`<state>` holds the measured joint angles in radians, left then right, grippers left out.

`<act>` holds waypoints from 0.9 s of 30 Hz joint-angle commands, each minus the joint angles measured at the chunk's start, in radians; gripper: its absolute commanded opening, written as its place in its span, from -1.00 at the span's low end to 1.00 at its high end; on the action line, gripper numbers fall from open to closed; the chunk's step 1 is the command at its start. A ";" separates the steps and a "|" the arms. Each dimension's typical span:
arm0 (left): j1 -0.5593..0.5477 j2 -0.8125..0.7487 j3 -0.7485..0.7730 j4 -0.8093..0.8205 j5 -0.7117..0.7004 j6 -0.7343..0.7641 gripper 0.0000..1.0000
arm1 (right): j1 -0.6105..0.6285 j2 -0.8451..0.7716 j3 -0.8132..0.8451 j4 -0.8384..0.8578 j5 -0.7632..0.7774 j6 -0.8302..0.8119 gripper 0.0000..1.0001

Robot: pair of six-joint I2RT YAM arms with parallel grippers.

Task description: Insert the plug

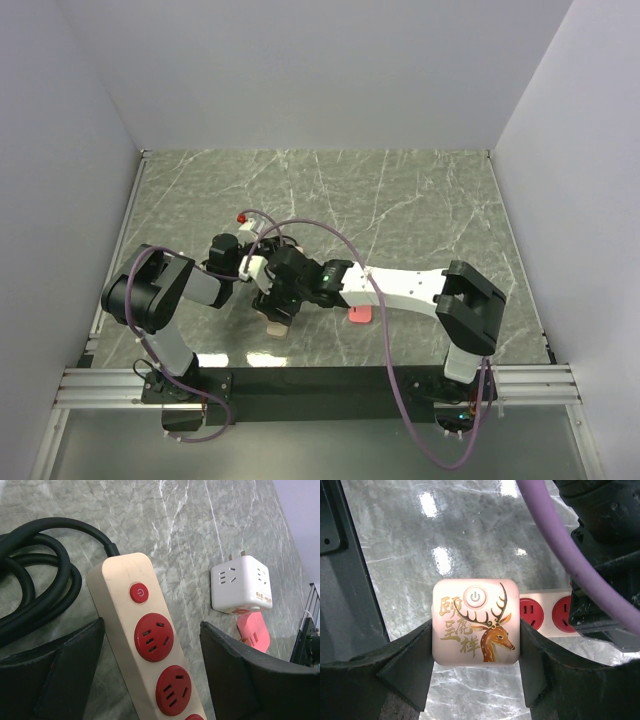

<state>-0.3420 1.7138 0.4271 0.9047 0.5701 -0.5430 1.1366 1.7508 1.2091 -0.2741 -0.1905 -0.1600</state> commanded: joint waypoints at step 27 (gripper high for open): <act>-0.014 -0.005 0.009 -0.036 0.024 0.011 0.64 | 0.095 0.012 -0.286 -0.031 -0.110 0.226 -1.00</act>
<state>-0.3450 1.7138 0.4271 0.9009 0.5720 -0.5411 1.1503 1.6676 1.0252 -0.0498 -0.1596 -0.1001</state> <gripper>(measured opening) 0.825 0.666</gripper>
